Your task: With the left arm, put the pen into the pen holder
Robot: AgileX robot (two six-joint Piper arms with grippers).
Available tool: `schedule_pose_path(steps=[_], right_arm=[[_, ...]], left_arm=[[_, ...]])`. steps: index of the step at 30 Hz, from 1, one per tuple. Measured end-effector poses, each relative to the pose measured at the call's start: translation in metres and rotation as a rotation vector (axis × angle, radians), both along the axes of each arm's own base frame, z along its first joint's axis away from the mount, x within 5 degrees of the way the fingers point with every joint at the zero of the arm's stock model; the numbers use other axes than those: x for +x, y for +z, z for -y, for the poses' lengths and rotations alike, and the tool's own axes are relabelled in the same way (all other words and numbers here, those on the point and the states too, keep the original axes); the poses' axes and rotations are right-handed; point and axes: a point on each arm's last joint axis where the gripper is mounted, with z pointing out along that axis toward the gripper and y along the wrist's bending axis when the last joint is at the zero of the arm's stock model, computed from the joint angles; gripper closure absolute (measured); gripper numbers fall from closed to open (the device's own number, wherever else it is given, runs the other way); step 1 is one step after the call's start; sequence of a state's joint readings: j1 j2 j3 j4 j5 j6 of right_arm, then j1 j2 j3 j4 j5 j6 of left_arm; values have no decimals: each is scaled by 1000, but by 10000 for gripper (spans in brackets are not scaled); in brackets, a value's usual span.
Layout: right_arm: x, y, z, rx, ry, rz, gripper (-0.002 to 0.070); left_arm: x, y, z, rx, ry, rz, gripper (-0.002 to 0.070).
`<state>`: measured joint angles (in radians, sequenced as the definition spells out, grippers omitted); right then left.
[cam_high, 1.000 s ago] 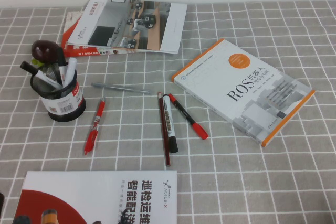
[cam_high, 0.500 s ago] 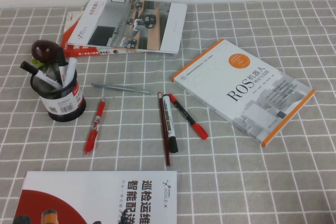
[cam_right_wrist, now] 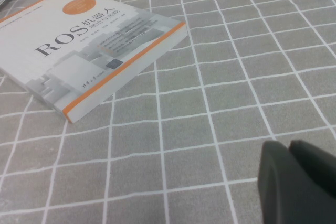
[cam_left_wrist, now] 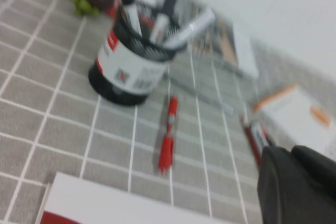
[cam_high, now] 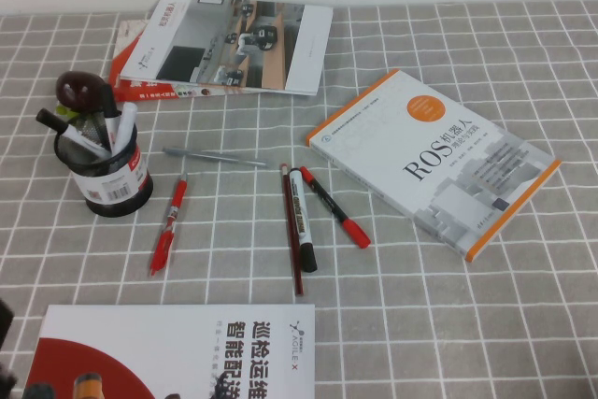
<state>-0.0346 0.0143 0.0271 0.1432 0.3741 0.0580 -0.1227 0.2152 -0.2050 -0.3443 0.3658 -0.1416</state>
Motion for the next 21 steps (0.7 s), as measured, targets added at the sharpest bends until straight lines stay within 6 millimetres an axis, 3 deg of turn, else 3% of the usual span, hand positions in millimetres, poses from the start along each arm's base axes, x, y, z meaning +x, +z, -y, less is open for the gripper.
schedule_pose_path(steps=[11, 16, 21], right_arm=[[0, 0, 0, 0, 0, 0, 691], [0, 0, 0, 0, 0, 0, 692], [0, 0, 0, 0, 0, 0, 692]], left_arm=[[53, 90, 19, 290, -279, -291, 678], [85, 101, 27, 313, -361, -363, 678], [123, 94, 38, 338, -426, -463, 678]])
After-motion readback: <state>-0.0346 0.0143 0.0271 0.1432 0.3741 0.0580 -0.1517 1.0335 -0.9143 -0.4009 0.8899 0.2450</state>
